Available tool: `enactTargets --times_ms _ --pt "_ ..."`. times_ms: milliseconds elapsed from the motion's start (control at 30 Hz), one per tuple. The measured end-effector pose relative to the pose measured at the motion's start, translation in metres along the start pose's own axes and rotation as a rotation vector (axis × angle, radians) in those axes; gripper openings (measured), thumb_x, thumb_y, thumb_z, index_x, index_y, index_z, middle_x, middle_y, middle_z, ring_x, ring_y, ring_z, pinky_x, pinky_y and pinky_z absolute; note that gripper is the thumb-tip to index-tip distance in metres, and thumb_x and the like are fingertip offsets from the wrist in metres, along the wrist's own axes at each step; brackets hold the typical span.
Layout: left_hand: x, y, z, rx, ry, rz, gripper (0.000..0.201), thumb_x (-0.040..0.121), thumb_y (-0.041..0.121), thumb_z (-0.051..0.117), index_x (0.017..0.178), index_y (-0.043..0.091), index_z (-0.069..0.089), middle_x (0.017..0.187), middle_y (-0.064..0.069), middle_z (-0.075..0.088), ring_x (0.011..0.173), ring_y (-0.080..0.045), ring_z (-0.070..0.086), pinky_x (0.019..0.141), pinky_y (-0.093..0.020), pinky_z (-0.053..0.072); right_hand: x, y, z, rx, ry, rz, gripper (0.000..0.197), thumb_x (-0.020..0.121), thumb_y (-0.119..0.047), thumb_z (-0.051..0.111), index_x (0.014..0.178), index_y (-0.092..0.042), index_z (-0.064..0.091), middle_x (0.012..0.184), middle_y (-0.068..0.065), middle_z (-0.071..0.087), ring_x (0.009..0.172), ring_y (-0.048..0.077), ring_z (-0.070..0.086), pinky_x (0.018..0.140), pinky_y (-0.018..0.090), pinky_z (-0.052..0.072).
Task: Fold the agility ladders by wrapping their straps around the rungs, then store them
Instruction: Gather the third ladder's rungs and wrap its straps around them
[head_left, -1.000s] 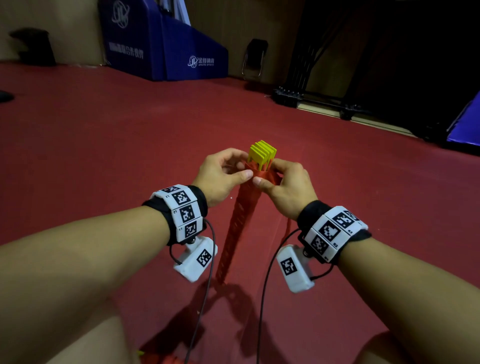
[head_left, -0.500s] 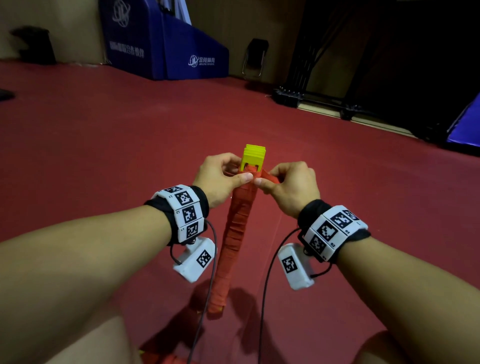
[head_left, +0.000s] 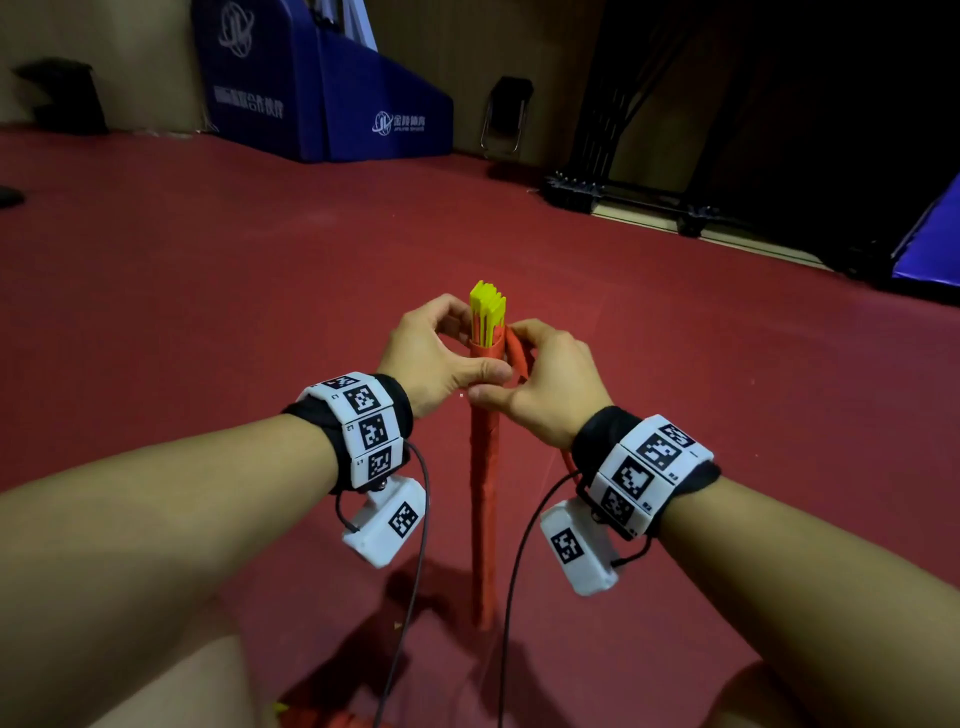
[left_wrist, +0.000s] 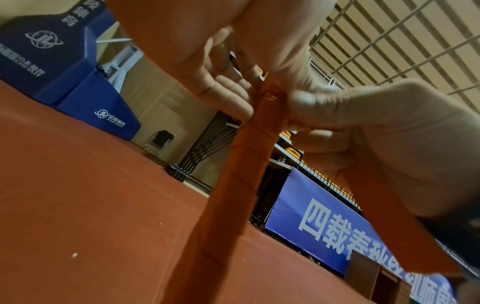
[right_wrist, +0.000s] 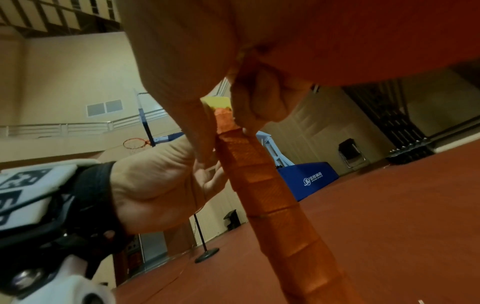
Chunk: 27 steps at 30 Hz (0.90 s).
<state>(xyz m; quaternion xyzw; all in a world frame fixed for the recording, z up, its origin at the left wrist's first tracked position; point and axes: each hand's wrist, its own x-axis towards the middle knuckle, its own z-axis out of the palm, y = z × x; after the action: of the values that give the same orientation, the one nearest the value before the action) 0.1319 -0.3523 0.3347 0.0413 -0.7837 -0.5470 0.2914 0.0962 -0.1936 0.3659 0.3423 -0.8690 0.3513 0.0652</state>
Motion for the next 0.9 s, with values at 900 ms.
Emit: enactTargets --times_ms 900 --pt "-0.001 0.001 -0.001 0.03 -0.154 -0.057 0.025 0.068 0.031 0.075 0.092 0.035 0.068 0.083 0.014 0.07 0.074 -0.006 0.06 0.082 -0.031 0.05 0.012 0.019 -0.004 -0.112 0.044 0.0 0.031 0.076 -0.037 0.083 0.103 -0.024 0.075 0.086 -0.003 0.072 0.087 0.021 0.063 0.077 0.031 0.051"
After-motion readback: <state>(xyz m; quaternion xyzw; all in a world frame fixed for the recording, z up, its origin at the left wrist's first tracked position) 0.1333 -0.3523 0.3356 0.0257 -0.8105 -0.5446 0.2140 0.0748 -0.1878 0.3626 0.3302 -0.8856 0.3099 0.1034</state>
